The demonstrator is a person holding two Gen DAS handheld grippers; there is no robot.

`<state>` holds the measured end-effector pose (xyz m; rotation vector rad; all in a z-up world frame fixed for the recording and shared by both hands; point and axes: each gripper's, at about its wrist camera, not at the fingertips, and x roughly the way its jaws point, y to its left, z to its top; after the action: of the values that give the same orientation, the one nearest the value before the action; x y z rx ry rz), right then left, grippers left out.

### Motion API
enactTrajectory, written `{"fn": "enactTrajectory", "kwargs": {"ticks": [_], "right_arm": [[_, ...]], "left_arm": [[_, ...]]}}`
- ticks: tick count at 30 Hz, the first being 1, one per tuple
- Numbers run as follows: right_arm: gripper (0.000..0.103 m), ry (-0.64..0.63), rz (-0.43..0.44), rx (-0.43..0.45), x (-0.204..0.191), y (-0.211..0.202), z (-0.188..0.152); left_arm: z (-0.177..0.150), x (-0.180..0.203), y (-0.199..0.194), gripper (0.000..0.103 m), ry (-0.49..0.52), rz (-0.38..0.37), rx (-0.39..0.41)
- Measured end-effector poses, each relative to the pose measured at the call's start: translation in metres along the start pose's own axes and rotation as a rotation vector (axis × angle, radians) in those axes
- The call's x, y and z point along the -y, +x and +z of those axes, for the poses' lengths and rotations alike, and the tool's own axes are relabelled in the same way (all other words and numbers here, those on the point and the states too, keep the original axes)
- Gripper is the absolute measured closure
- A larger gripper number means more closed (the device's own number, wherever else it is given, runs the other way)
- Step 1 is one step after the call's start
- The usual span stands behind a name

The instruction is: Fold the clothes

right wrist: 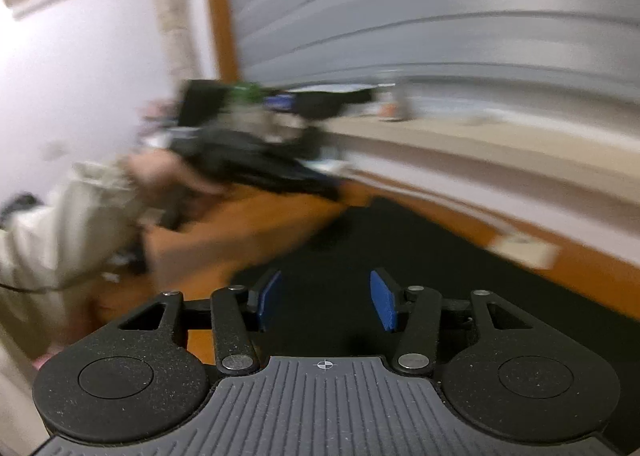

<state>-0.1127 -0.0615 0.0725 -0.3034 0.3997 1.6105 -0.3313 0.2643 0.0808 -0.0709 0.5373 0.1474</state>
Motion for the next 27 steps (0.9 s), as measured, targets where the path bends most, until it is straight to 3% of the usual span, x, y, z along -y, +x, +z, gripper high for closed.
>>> {"fn": "enactTrajectory", "kwargs": {"ticks": [3, 8, 11, 14, 23, 27], "right_arm": [[0.053, -0.066, -0.176, -0.046, 0.014, 0.000, -0.019], [0.043, -0.048, -0.291, -0.075, 0.035, -0.012, -0.047], [0.035, -0.002, -0.303, -0.067, 0.048, -0.017, -0.059], [0.034, 0.049, -0.298, -0.074, 0.064, -0.014, -0.070], [0.020, 0.138, -0.280, -0.091, 0.080, 0.018, -0.076], [0.019, 0.177, -0.270, -0.108, 0.084, 0.020, -0.076]], "left_arm": [[-0.003, 0.015, -0.005, 0.050, -0.021, 0.008, 0.023], [-0.029, 0.046, -0.010, 0.044, -0.067, -0.017, 0.045], [-0.050, 0.063, -0.014, 0.042, -0.101, -0.039, 0.053], [-0.065, 0.074, -0.019, 0.041, -0.130, -0.027, 0.067], [-0.085, 0.110, -0.045, 0.042, -0.091, 0.020, 0.113], [-0.101, 0.116, -0.057, 0.044, -0.171, 0.036, 0.142]]}}
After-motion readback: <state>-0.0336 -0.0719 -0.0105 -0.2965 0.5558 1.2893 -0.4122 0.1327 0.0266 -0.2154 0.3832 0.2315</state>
